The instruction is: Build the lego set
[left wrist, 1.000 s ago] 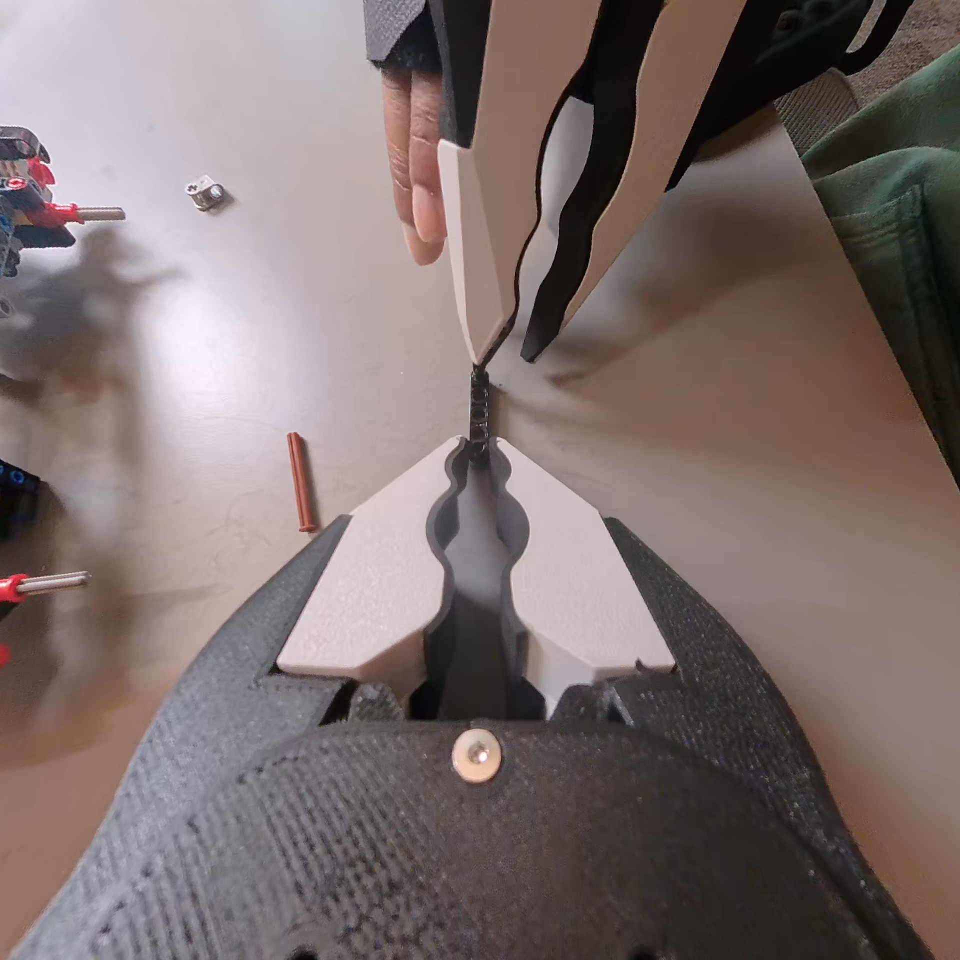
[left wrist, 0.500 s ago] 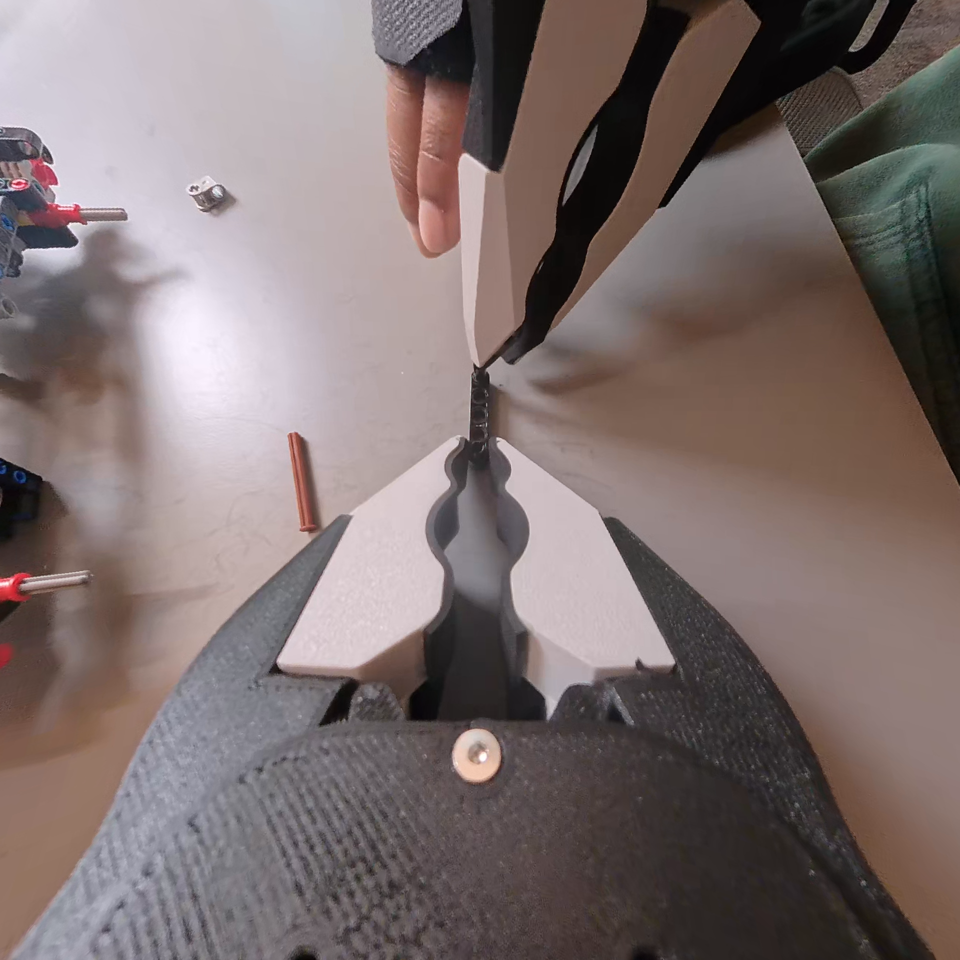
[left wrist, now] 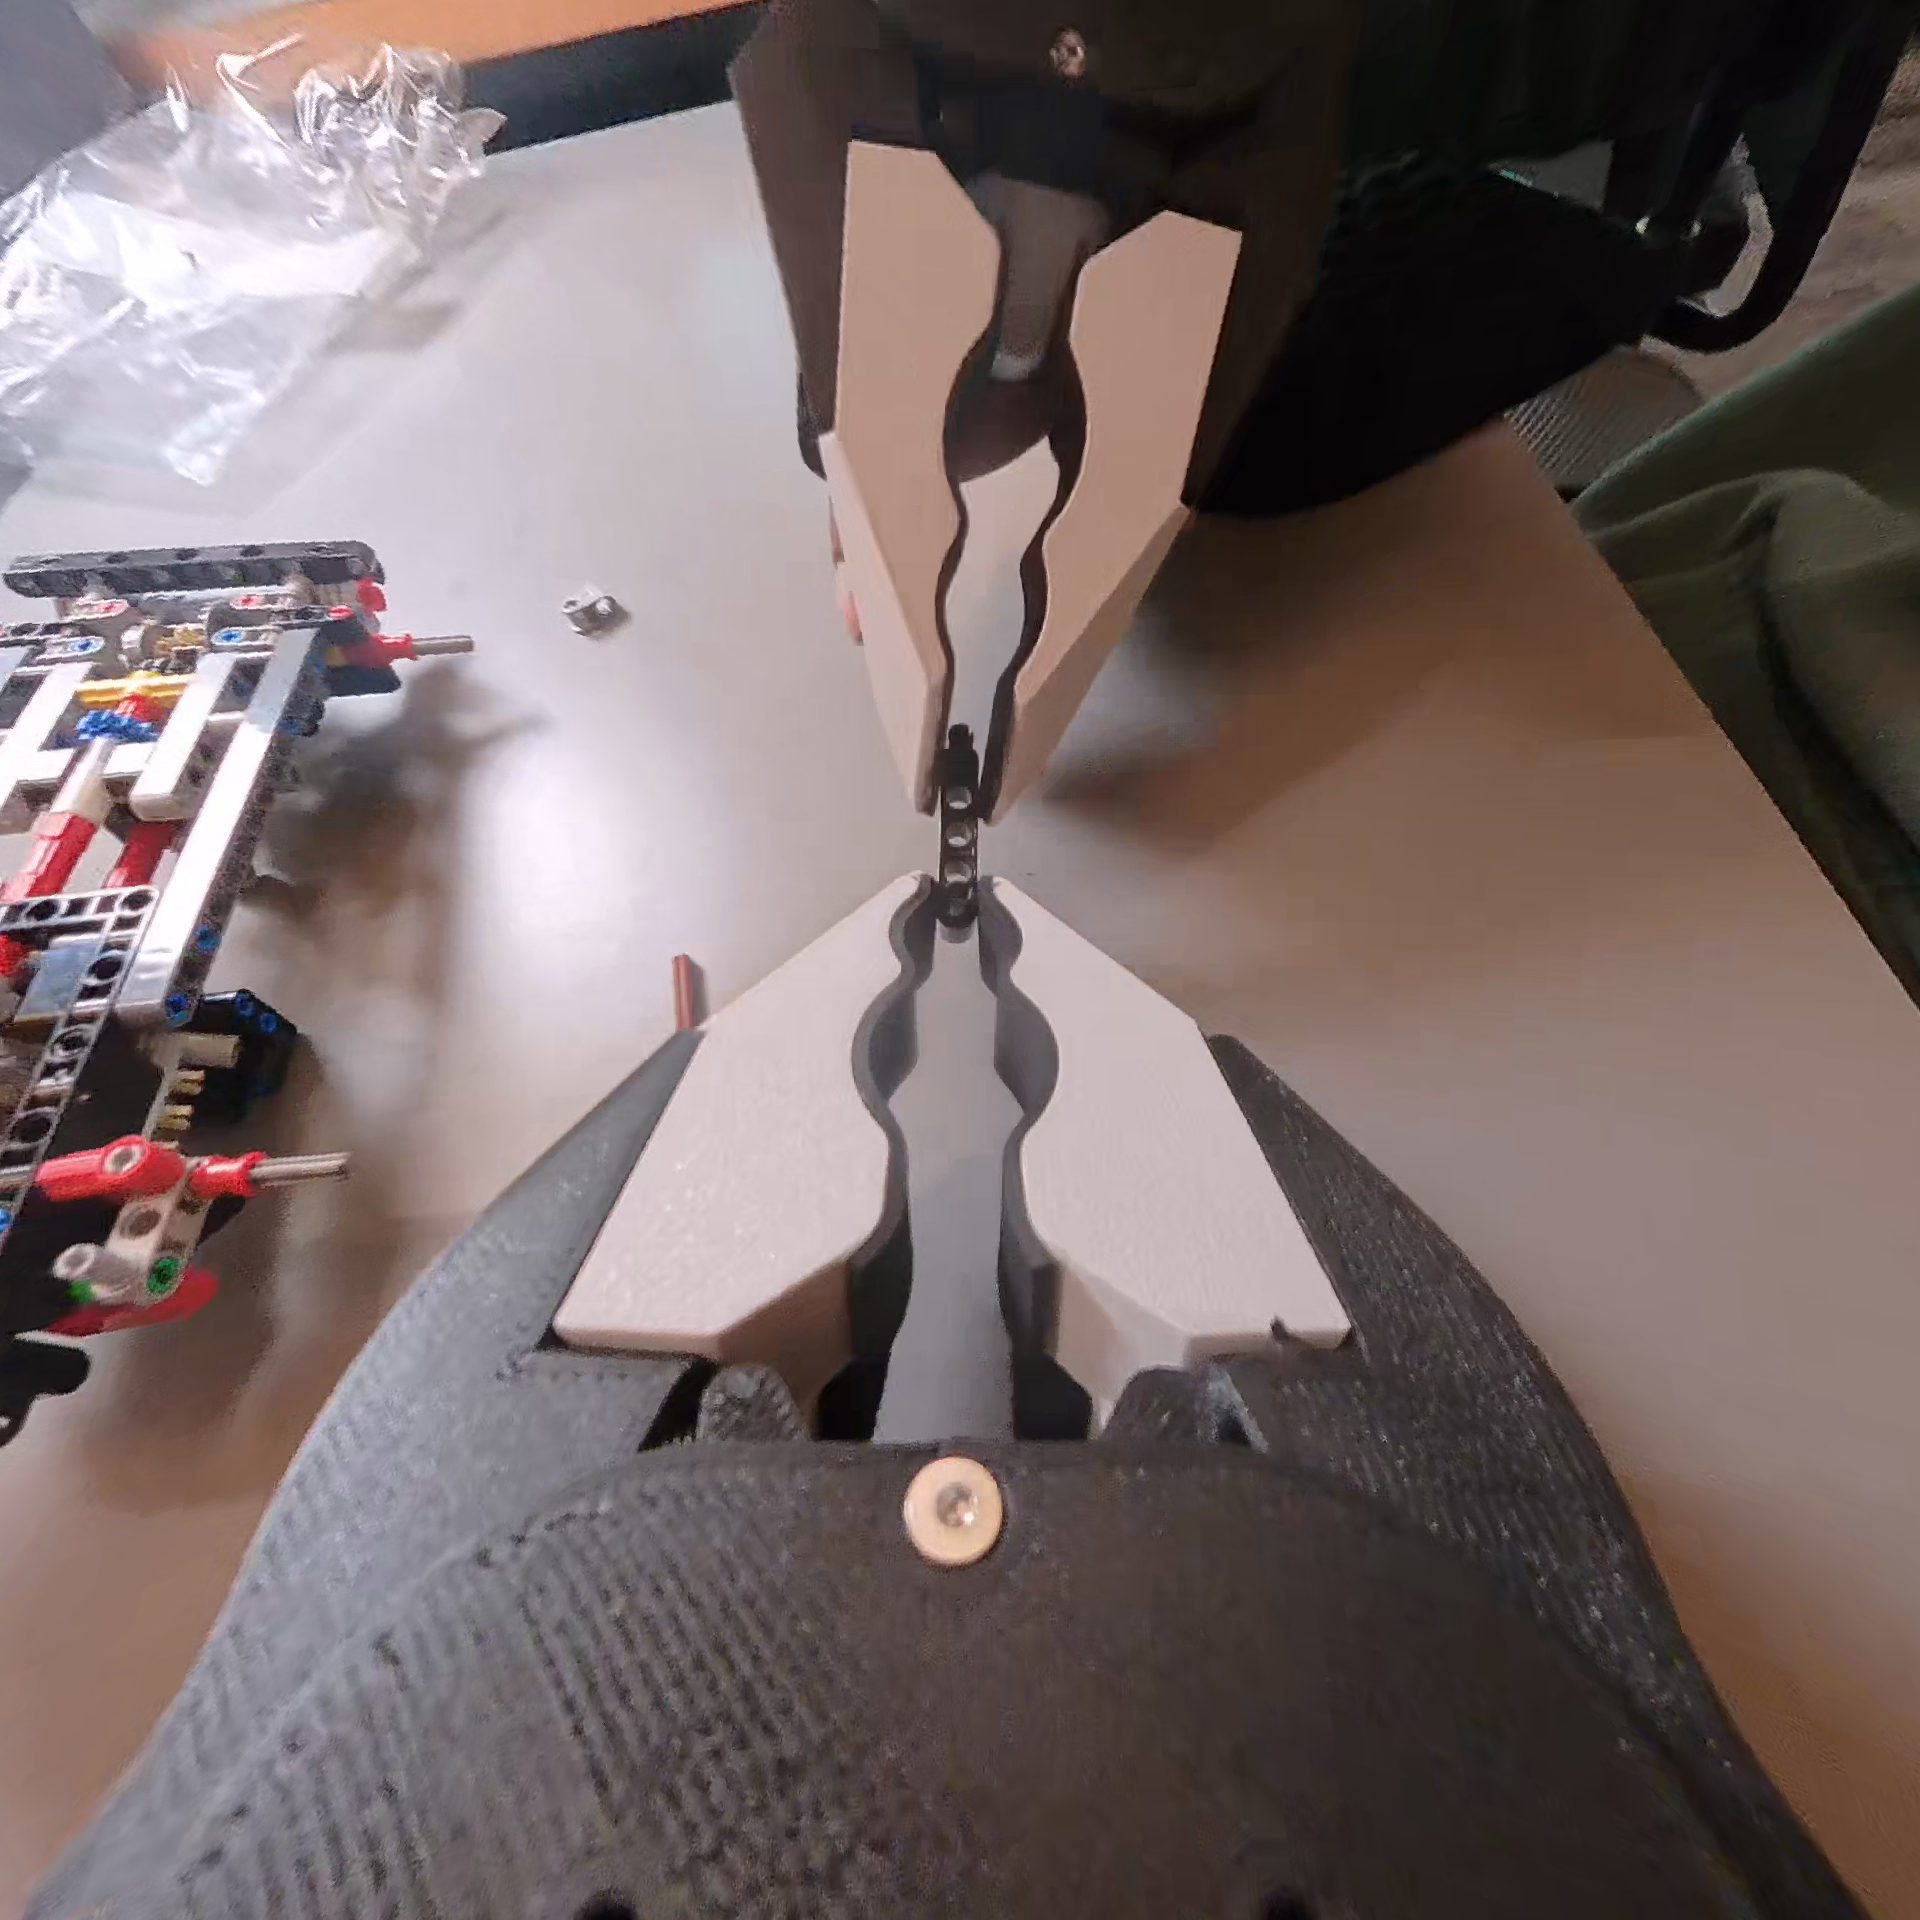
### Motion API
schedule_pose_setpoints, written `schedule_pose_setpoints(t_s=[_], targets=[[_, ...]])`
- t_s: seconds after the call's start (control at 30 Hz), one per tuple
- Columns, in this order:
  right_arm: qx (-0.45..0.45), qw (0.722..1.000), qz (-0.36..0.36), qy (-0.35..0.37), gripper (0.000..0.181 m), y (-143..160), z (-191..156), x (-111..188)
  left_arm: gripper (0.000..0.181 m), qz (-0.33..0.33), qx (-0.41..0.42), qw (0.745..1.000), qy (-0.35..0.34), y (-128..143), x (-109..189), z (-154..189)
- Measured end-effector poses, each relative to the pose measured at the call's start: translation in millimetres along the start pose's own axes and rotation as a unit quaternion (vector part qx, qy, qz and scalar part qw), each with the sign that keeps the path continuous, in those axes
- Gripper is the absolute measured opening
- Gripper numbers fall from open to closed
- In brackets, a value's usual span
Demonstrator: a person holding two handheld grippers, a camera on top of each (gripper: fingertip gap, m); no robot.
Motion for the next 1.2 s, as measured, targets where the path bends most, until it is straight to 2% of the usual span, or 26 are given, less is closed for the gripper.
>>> schedule_pose_setpoints(t_s=[0.2,0.33,0.5,0.6,0.77,0.87,1.0,1.13,1.2], targets=[[0.063,0.995,0.055,0.046,0.004,-7,8,3,0.009,0.045,0.058,0.997,-0.002,-3,11,-11],[0.086,0.989,0.090,0.079,0.004,-10,17,7,0.018,0.075,0.121,0.990,0.020,-6,16,-18],[0.139,0.971,0.116,0.156,0.004,-11,22,9,0.035,0.110,0.195,0.973,0.057,-13,22,-21],[0.207,0.945,0.113,0.227,0.004,-14,22,13,0.037,0.133,0.254,0.953,0.094,-14,25,-24],[0.324,0.876,0.076,0.349,0.003,-18,24,15,0.032,0.176,0.380,0.889,0.185,-11,27,-31],[0.374,0.841,0.058,0.386,0.003,-19,20,14,0.023,0.194,0.410,0.864,0.219,-12,28,-31],[0.408,0.814,0.055,0.409,0.003,-22,15,13,0.021,0.219,0.416,0.850,0.239,-17,32,-29],[0.425,0.801,0.063,0.416,0.003,-26,11,14,0.020,0.237,0.449,0.828,0.237,-14,34,-35],[0.430,0.800,0.059,0.415,0.003,-25,9,12,0.010,0.235,0.455,0.825,0.241,-13,34,-35]])
Point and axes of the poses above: each gripper's, where its closed fingertips meet, x back along the fingers, y out of its underside, z = x × y across the jaws, the point moved 5 cm from there along x, back along the fingers, and after that the axes turned 8 degrees about -z, right-handed, at the moved point
